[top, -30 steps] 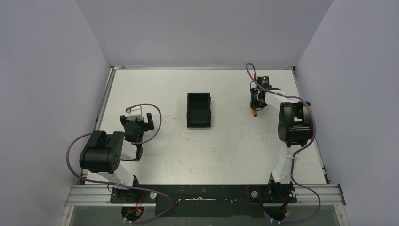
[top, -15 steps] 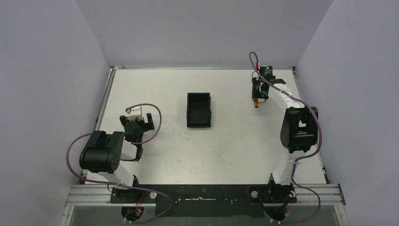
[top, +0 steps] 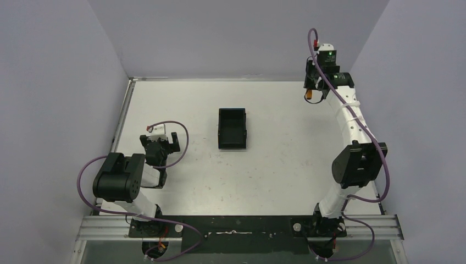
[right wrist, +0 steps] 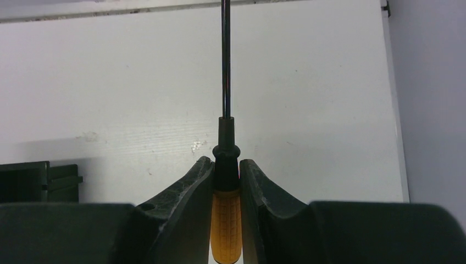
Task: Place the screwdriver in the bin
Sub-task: Pick up the screwdriver from the center of the board.
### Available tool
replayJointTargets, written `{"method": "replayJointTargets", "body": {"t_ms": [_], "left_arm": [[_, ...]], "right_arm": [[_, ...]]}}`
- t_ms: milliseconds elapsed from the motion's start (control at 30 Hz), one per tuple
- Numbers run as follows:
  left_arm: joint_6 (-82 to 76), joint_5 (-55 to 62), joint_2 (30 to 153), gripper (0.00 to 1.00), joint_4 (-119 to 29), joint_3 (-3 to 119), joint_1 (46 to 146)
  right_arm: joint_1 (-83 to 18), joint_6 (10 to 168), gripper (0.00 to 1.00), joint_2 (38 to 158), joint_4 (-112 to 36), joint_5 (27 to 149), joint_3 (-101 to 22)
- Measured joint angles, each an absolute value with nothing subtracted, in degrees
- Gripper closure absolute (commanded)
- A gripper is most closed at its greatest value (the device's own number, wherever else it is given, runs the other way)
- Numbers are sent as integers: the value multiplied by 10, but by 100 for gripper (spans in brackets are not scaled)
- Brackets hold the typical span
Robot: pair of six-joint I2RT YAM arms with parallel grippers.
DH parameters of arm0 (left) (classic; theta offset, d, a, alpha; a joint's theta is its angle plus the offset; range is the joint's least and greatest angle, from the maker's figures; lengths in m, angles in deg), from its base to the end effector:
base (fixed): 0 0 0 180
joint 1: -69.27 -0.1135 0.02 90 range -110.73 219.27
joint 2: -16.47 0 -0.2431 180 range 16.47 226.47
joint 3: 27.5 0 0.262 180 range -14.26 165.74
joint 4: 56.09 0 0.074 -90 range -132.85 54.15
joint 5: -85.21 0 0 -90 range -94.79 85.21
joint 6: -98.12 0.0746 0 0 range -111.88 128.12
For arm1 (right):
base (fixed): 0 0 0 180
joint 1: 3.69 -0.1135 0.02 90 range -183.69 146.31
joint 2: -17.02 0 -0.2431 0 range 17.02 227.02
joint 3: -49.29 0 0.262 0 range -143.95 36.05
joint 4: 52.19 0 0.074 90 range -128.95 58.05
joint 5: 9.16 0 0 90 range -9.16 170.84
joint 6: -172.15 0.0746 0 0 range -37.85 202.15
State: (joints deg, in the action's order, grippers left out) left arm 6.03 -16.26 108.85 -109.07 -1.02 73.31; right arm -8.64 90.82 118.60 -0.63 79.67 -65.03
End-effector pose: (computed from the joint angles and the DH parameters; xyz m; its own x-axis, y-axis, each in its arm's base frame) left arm 0.2808 -0.0050 0.0843 -0.2184 -0.0204 -0.9757 -0.1323 0.9912 0.0089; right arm 0.4386 0.0365 0.3163 -0.6280 0.0969 -0.7721 0.0245 0.9942 0.1048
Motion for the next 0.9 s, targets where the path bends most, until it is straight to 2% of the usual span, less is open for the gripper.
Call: {"method": "replayJointTargets", "body": {"t_ms": [233,500,900], "left_arm": [[60,-163,1089,3,-1091,-10,733],[60,-163,1088,3,-1091,-10,733],[60,-163,1089,3,-1091,-10,733]], "right_arm": [[-89,908,100,1184,43,784,-734],[-112,911,100,1168,74,766,-746],[-250,947,100,1167,64,729,-729]]}}
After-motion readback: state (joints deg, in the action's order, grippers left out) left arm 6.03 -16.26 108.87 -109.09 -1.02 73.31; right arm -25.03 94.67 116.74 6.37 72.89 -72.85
